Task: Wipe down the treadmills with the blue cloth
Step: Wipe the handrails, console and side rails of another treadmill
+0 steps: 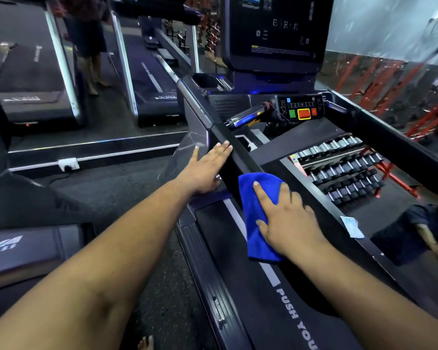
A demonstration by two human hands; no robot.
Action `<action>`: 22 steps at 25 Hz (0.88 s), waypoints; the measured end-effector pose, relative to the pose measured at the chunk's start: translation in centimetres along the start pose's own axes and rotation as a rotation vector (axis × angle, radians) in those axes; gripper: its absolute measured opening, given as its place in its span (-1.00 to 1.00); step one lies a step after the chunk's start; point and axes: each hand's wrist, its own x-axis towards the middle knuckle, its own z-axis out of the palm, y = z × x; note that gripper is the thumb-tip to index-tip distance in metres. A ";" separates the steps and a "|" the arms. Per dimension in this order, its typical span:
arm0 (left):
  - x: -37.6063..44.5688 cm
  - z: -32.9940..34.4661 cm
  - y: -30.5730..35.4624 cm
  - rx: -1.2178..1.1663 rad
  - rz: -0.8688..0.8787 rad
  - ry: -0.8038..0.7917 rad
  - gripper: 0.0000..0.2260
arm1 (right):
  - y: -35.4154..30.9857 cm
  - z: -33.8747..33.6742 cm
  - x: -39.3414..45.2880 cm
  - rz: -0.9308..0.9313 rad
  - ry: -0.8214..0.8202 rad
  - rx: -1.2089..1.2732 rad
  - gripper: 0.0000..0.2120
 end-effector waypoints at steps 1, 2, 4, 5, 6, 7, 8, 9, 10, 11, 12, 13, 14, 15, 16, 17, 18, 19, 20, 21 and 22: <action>0.6 -0.2 -0.6 0.009 0.011 0.009 -0.14 | -1.2 0.0 2.3 0.019 0.005 0.022 -0.20; 1.2 -0.5 -1.4 0.015 0.017 0.019 -0.15 | -2.5 0.1 5.2 0.033 0.001 0.045 -0.19; 2.2 -1.2 -3.1 -0.015 0.008 0.033 -0.17 | -5.1 -0.3 10.6 0.050 -0.022 0.043 -0.17; 2.5 -1.4 -4.0 -0.032 -0.005 0.035 -0.18 | -5.9 -0.6 12.2 0.052 -0.030 0.000 -0.16; 2.6 -1.4 -4.6 -0.034 -0.017 0.034 -0.18 | -6.1 -0.6 12.5 0.047 -0.032 -0.050 -0.14; 2.8 -1.4 -5.2 -0.025 -0.019 0.027 -0.18 | -6.0 -0.6 11.7 0.036 -0.031 -0.092 -0.15; 2.8 -1.3 -5.9 -0.017 -0.014 0.015 -0.18 | -5.7 -0.3 9.9 0.020 -0.031 -0.132 -0.17; 2.9 -1.1 -6.9 -0.009 -0.006 0.004 -0.17 | -5.5 0.4 7.8 -0.005 -0.018 -0.179 -0.20; 3.0 -0.8 -7.7 0.002 0.004 -0.009 -0.16 | -5.1 0.9 5.5 -0.025 0.008 -0.220 -0.23; 3.1 -0.5 -8.4 0.008 0.010 -0.014 -0.15 | -4.9 1.2 4.2 -0.024 0.043 -0.251 -0.24; 3.2 -0.3 -8.8 0.003 0.009 -0.015 -0.14 | -4.9 1.5 4.5 -0.009 0.065 -0.266 -0.24; 3.4 -0.3 -9.1 -0.008 0.010 -0.017 -0.13 | -5.3 1.5 6.1 0.012 0.063 -0.261 -0.22; 3.5 -0.3 -9.1 -0.015 0.013 -0.021 -0.12 | -6.3 1.1 8.7 0.034 0.051 -0.245 -0.20; 3.7 -0.2 -9.2 -0.016 0.017 -0.019 -0.11 | -7.5 0.6 11.6 0.041 0.041 -0.237 -0.17; 3.7 0.0 -9.3 -0.018 0.017 -0.012 -0.12 | -8.7 0.3 14.5 0.032 0.044 -0.232 -0.16; 3.7 0.0 -9.6 -0.031 0.011 -0.003 -0.13 | -9.8 0.0 17.0 0.016 0.033 -0.231 -0.17; 3.6 -0.1 -9.8 -0.056 -0.005 0.005 -0.14 | -10.5 -0.2 18.7 0.012 0.017 -0.245 -0.20; 3.7 -0.2 -10.0 -0.089 -0.025 0.018 -0.14 | -10.7 -0.1 19.6 0.017 0.009 -0.272 -0.23; 3.7 -0.3 -10.0 -0.118 -0.036 0.024 -0.15 | -10.6 -0.1 19.5 0.008 0.007 -0.298 -0.26; 3.6 -0.4 -9.8 -0.134 -0.035 0.025 -0.15 | -10.2 -0.1 18.6 -0.019 0.012 -0.327 -0.28; 3.4 -0.5 -9.5 -0.133 -0.028 0.022 -0.16 | -9.6 -0.2 17.3 -0.055 0.020 -0.357 -0.30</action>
